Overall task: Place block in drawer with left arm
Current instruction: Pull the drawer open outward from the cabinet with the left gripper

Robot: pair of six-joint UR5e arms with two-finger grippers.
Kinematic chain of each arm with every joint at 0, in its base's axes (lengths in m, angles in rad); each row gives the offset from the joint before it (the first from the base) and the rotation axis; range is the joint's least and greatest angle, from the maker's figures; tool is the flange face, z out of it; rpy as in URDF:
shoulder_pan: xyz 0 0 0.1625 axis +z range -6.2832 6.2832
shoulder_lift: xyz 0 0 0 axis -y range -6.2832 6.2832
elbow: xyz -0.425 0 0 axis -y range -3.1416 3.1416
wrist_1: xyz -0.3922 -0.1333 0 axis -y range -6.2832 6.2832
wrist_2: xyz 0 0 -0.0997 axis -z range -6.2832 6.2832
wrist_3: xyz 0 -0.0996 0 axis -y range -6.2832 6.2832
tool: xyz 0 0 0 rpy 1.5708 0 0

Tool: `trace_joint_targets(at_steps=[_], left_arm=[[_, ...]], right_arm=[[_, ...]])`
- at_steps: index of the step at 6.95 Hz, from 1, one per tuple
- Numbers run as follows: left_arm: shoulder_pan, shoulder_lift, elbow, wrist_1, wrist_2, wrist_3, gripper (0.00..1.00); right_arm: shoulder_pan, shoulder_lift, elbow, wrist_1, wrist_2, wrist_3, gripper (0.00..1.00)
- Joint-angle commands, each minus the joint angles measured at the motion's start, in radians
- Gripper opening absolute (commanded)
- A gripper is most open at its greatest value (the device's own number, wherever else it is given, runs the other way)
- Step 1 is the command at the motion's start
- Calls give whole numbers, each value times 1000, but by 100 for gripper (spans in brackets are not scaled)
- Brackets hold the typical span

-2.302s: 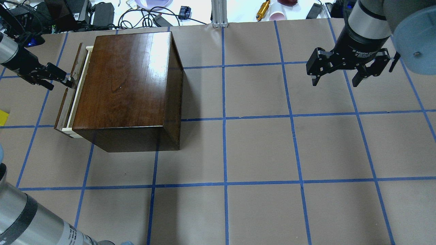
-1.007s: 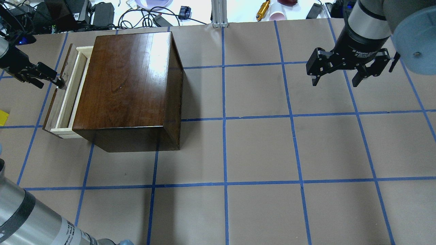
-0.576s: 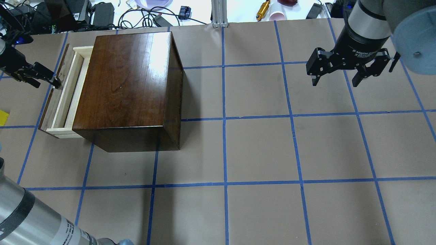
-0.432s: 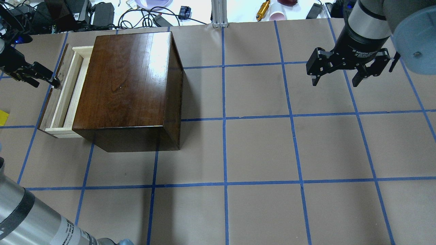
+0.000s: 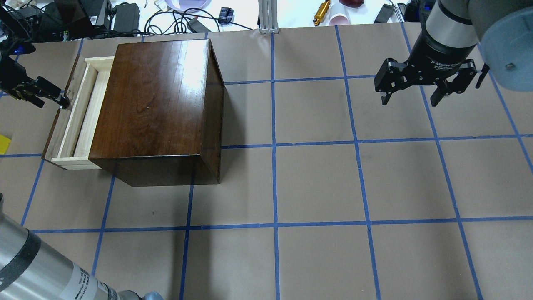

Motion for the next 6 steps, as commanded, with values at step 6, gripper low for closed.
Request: trace_joint_targets(at_steps=[6], left_arm=[[10,-5,10,26,3,17,100]], right_arm=[[0,0,0,0,0,0,100]])
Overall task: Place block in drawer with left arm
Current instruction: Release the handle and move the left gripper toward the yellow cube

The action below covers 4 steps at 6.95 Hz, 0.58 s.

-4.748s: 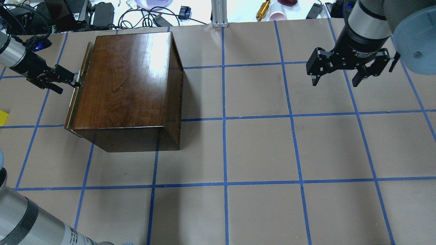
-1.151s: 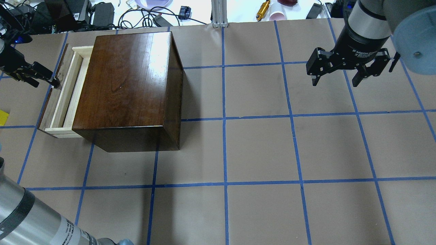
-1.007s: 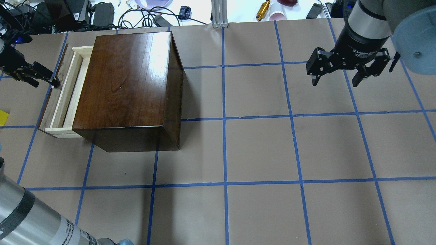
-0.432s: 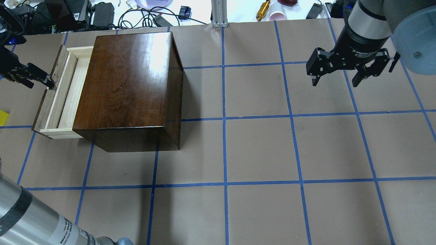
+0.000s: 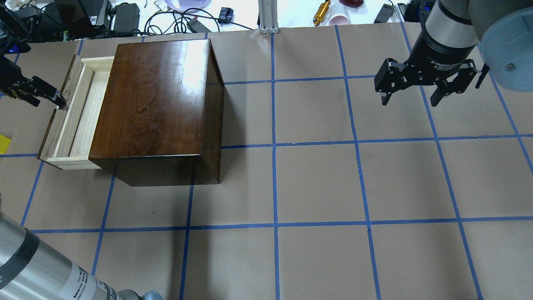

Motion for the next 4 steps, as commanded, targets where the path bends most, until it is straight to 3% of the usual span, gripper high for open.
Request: trace_joint_targets(at_steps=[1,4], left_arm=[[0,15,0,0,3,-15,100],[64,35,35,3,26,-78,100]], right_arm=[[0,0,0,0,0,0,100],[0,0,0,0,0,0,100]])
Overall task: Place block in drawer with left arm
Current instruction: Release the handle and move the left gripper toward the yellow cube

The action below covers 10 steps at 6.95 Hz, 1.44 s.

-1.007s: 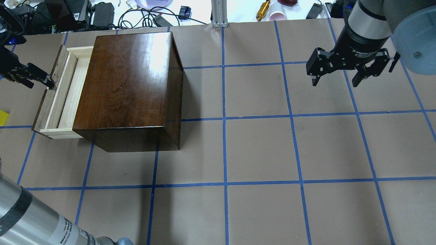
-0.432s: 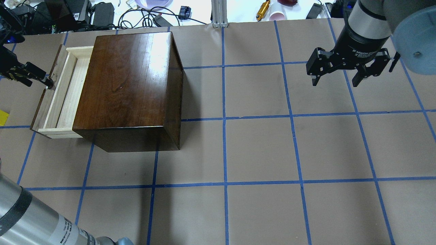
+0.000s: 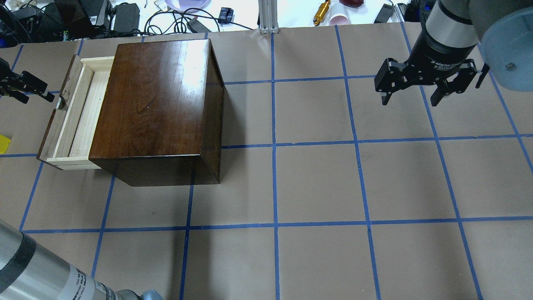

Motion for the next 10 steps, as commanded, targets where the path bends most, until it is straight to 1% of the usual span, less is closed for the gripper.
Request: trace_joint_targets(at_steps=[1,2,3,4,6,7,8,10], left_arm=[[53,-24,75,11,33,-35,100],[73,-43,108,12,37,-38,100],[97,-63,113,60,53,-30,100],[128,-86,111,130,119,-21,100],[176,-136,114,149,121,19,100],[191,-170,114,214,124,39,100],[191,-205,116,232,124,71,100],[194,-250,114,252,126,73,100]], right_arm=[[0,0,0,0,0,0,100],[0,0,0,0,0,0,100],[0,0,0,0,0,0,100],[0,0,0,0,0,0,100],[0,0,0,0,0,0,100],[0,0,0,0,0,0,100],[0,0,0,0,0,0,100],[0,0,2,0,0,0,100]])
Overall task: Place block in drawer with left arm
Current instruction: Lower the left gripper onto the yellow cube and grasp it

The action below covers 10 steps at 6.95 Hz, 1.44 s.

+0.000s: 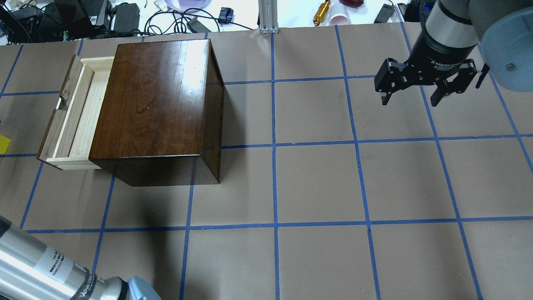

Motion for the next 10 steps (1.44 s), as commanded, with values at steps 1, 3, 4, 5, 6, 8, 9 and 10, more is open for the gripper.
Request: trace_joint_targets(at_steps=[1,3,4,5,6,8,9,10], left_arm=[[2,-39,-1,15,33,7,100],[2,-43,1,16,75,25,100],[2,-53,1,18,96,31,100],[2,-61,1,30,102,44,96],[2,-69,2,36,103,65,87],[2,-67,2,39,100,73,0],[2,-61,2,38,96,73,0],[2,-50,2,36,92,74,0]], right_arm=[[0,0,0,0,0,0,100],[-2,0,0,0,0,0,100],[0,0,0,0,0,0,100],[0,0,0,0,0,0,100],[0,0,0,0,0,0,100],[0,0,0,0,0,0,100],[0,0,0,0,0,0,100],[0,0,0,0,0,0,100]])
